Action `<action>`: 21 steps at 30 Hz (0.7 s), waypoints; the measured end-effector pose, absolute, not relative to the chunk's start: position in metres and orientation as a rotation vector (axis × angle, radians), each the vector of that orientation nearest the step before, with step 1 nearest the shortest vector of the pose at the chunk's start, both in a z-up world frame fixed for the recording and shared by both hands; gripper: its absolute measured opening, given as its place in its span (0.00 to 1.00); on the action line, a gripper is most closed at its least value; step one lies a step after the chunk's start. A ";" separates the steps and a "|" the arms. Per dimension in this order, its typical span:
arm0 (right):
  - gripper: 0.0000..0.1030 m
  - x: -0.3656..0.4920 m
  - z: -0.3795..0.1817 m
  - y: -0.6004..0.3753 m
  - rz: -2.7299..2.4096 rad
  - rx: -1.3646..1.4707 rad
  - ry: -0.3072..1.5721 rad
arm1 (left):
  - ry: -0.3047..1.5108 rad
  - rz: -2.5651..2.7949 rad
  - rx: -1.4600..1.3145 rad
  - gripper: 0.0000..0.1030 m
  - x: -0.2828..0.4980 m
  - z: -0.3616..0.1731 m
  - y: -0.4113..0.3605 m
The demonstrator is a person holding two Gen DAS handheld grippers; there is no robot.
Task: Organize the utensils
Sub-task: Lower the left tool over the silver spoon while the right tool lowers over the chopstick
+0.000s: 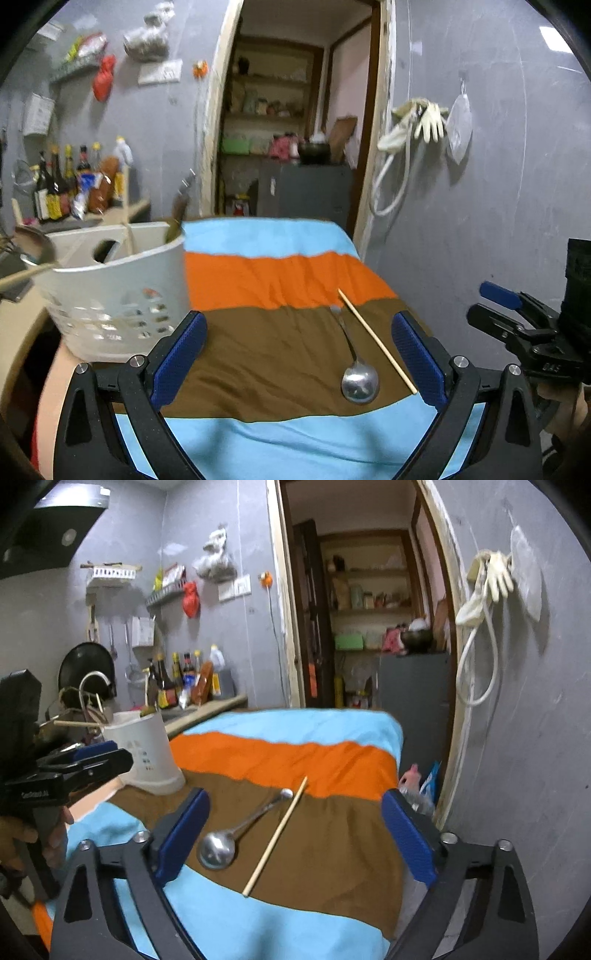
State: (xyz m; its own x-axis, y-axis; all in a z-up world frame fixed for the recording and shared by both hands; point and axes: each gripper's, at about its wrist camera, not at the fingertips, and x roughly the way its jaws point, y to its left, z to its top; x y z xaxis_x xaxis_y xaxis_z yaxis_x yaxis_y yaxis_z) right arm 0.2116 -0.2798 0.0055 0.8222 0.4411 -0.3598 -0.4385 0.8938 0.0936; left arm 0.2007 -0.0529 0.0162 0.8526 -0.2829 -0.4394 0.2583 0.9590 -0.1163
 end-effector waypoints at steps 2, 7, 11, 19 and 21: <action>0.73 0.221 0.000 -0.279 0.479 0.009 0.426 | 0.506 -0.308 -0.057 0.94 0.211 0.012 -0.055; 0.59 0.242 -0.010 -0.278 0.504 0.017 0.522 | 0.620 -0.385 -0.072 0.82 0.241 0.004 -0.059; 0.49 0.256 -0.018 -0.276 0.511 0.019 0.585 | 0.714 -0.453 -0.084 0.66 0.264 -0.003 -0.063; 0.39 0.275 -0.029 -0.274 0.526 0.025 0.668 | 0.879 -0.563 -0.125 0.36 0.303 -0.017 -0.071; 0.38 0.278 -0.031 -0.274 0.530 0.025 0.680 | 0.920 -0.590 -0.137 0.32 0.313 -0.020 -0.072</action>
